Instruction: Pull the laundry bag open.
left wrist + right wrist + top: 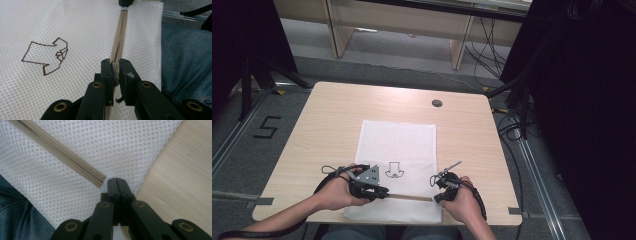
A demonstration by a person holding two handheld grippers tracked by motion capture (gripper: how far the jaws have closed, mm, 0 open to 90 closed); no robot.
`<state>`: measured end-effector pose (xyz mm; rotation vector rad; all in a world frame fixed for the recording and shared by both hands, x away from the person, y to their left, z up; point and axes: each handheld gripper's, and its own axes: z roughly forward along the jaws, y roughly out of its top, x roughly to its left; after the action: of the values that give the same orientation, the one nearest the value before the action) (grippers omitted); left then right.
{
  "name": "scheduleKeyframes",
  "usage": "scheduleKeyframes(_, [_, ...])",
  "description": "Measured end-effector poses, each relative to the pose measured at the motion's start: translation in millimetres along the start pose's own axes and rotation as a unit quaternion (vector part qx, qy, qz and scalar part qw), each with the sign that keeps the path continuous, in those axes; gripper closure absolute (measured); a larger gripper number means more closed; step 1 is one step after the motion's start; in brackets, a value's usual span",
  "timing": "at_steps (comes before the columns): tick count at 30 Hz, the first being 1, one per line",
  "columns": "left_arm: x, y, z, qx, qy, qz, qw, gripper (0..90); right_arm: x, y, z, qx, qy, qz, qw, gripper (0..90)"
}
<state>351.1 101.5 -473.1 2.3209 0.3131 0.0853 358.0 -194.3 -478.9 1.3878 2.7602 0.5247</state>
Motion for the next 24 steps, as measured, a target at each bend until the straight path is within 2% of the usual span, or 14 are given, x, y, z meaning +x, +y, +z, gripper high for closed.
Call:
scheduleKeyframes(3, [-0.4, -0.6, 0.4, -0.007, -0.003, -0.009, 0.9999, 81.9, -1.1, -0.1, 0.7, -0.003, 0.003, -0.008, 1.0, 90.0])
scheduleKeyframes(5, [1.1, -1.5, -1.4, -0.002, 0.0, -0.003, 1.0, 81.9, -1.2, -0.2, 0.6, -0.003, 0.004, -0.01, 0.9999, 90.0])
scheduleKeyframes(6, [1.3, -2.5, -1.2, -0.008, -0.004, -0.013, 0.9999, 81.9, -1.3, -0.2, 0.6, -0.003, 0.004, -0.01, 0.9999, 90.0])
scheduleKeyframes(9, [1.5, -3.3, -2.8, -0.006, -0.001, -0.012, 0.9999, 81.9, -0.1, 0.0, 0.0, 0.0, 0.001, 0.0, 1.0, 90.0])
scheduleKeyframes(15, [0.9, -3.4, -3.2, -0.007, -0.001, -0.011, 0.9999, 81.9, -1.1, -0.1, 0.4, -0.002, 0.002, -0.008, 1.0, 90.0])
scheduleKeyframes(18, [0.7, -3.7, -3.0, -0.009, -0.002, -0.012, 0.9999, 81.9, -0.6, -0.2, 0.2, -0.001, 0.0, -0.002, 1.0, 90.0])
scheduleKeyframes(21, [0.7, -3.5, -3.7, -0.005, -0.002, -0.01, 0.9999, 81.9, -2.2, -0.2, 1.4, -0.004, 0.0, -0.012, 0.9999, 90.0])
scheduleKeyframes(24, [1.5, -4.8, -6.4, -0.006, -0.001, -0.009, 0.9999, 81.9, -1.2, -0.1, 0.6, -0.003, 0.002, -0.007, 1.0, 90.0])
